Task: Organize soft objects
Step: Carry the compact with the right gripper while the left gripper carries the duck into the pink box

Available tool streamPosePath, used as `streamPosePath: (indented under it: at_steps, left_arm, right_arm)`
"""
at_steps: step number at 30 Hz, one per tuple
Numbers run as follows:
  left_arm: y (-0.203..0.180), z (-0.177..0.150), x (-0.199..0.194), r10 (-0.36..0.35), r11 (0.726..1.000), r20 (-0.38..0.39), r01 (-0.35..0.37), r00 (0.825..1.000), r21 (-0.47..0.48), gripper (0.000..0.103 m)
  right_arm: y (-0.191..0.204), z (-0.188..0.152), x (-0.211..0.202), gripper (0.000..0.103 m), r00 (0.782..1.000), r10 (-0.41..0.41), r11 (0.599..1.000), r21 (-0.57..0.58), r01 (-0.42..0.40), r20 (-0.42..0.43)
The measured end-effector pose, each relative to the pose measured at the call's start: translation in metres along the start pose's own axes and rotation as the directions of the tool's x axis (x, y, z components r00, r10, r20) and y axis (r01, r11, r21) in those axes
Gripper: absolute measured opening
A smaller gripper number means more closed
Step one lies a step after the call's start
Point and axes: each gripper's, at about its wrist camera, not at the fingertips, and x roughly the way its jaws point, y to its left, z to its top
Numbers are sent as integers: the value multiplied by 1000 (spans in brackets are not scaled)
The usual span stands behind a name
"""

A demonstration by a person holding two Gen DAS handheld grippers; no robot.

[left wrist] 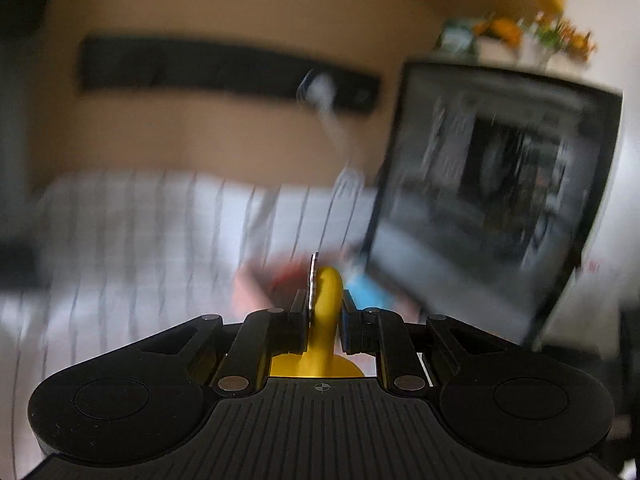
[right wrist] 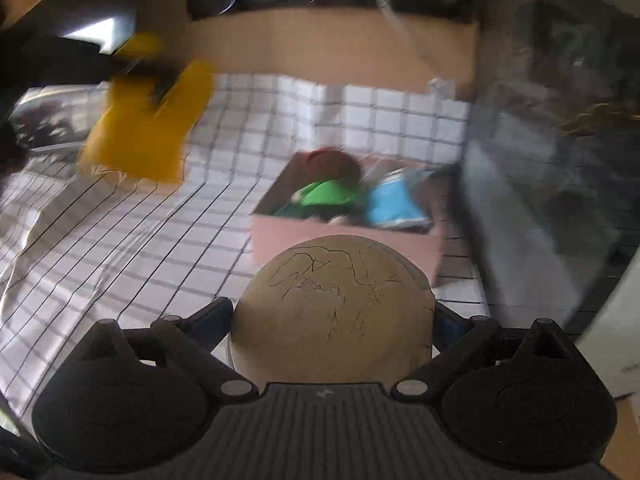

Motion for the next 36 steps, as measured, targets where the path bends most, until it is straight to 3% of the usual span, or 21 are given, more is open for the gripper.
streamPosePath:
  at_steps: [3,5,7,9,11,13,16,21,25,29,33,36]
  left_arm:
    - [-9,42,42,-51,997,107,44,993,64,18]
    - [-9,63,74,-78,997,161,74,984,32,20]
    - [-8,68,115,-95,995,156,100,983,-26,20]
    - [-9,52,160,-68,997,96,72,993,-39,20]
    - [-10,24,201,-40,999,-22,39,999,-27,21]
    - [-12,-9,234,-20,1000,-133,22,991,11,21]
    - [-11,-26,230,-9,1000,-68,9,998,1,21]
    - [2,-4,218,13,998,-134,-21,991,-58,24]
    - [8,6,189,22,997,-74,-27,997,-76,25]
    - [16,13,175,2,992,-67,-11,998,-127,26]
    - [24,10,164,36,989,-71,-45,997,-141,26]
    - [34,1,153,52,979,-99,-70,994,-192,26]
  right_arm:
    - [-7,-1,-4,99,999,-34,999,17,33,13]
    - [-11,-3,-6,99,999,-49,999,17,49,12]
    - [-14,-6,-4,99,998,-61,998,17,61,-4]
    - [-16,-10,1,99,997,-70,997,20,71,-25]
    - [-20,-16,2,99,996,-70,997,24,72,-48]
    - [-24,-20,5,99,995,-70,997,27,72,-65]
    - [-31,-21,9,99,994,-77,996,32,80,-78]
    - [-37,-8,14,99,996,-80,996,33,82,-49]
    - [-36,6,23,99,998,-66,998,16,66,-11]
    - [-32,26,39,99,997,-56,998,1,56,46]
    - [-38,58,76,99,994,-61,997,49,57,96]
    - [-47,81,119,99,996,-33,992,121,23,82]
